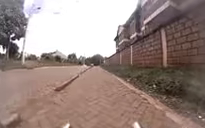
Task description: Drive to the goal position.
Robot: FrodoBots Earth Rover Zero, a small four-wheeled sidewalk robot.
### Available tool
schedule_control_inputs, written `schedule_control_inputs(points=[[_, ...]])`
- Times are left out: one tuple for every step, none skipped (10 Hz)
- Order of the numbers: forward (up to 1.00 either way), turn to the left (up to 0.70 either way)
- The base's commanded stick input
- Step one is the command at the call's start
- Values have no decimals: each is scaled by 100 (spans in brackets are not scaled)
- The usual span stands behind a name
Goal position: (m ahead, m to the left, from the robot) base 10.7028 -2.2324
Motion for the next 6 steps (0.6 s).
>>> schedule_control_inputs(points=[[50,0],[50,0],[50,0],[50,0],[50,0],[50,0]])
